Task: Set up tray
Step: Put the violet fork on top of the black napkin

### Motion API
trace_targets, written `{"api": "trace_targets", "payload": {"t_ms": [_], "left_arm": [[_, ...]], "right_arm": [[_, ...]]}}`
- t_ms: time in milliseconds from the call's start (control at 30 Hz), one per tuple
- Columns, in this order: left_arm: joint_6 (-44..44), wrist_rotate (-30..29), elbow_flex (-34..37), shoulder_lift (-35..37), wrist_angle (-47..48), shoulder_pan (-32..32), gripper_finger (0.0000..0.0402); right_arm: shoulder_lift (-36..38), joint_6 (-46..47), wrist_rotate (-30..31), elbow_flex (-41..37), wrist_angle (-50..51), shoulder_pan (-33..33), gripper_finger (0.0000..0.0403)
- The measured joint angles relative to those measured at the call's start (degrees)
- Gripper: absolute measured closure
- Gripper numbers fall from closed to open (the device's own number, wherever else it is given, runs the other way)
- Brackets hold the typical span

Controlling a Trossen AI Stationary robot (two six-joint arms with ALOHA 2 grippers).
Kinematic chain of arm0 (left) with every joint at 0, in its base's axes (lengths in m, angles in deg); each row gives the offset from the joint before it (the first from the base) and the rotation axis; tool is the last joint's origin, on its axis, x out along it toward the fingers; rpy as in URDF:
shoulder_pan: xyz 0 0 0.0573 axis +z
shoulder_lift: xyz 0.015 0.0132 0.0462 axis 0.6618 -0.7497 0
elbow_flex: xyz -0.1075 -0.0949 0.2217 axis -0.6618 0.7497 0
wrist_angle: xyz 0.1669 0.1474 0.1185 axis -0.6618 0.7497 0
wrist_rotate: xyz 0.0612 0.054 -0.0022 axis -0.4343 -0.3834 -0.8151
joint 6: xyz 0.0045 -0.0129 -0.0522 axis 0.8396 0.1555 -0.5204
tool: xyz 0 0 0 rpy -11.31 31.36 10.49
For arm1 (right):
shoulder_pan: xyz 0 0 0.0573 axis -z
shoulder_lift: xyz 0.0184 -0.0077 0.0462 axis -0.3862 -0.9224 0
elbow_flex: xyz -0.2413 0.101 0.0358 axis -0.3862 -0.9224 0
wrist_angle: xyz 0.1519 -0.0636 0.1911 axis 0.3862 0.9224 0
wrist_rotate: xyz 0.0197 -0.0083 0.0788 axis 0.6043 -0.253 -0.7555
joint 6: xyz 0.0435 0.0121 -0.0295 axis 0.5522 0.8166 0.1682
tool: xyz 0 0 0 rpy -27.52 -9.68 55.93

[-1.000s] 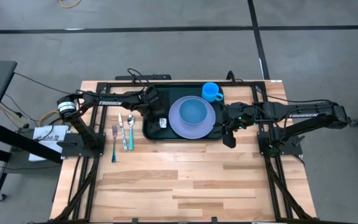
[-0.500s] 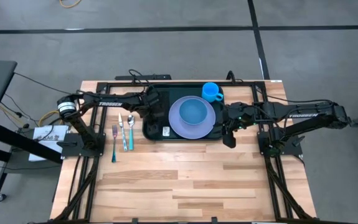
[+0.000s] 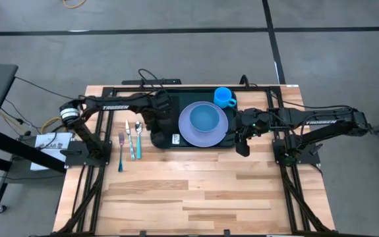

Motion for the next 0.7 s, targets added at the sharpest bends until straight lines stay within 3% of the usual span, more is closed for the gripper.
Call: {"api": "trace_targets", "payload": {"t_ms": [267,533,700], "left_arm": [[-11.86,-9.36,1.55,9.62,2.45,-4.03,0.0273],[-21.3,-30.6,1.57,28.39,0.2,-13.25,0.0273],[-28.88,-38.48,1.57,35.01,0.69,-20.35,0.0274]], "right_arm": [[0.0,0.0,0.02,0.02,0.02,0.0,0.0239],[-0.02,-0.37,0.03,0.02,-0.79,0.0,0.0239],[-0.02,0.07,0.04,0.02,-1.78,0.01,0.0239]]}}
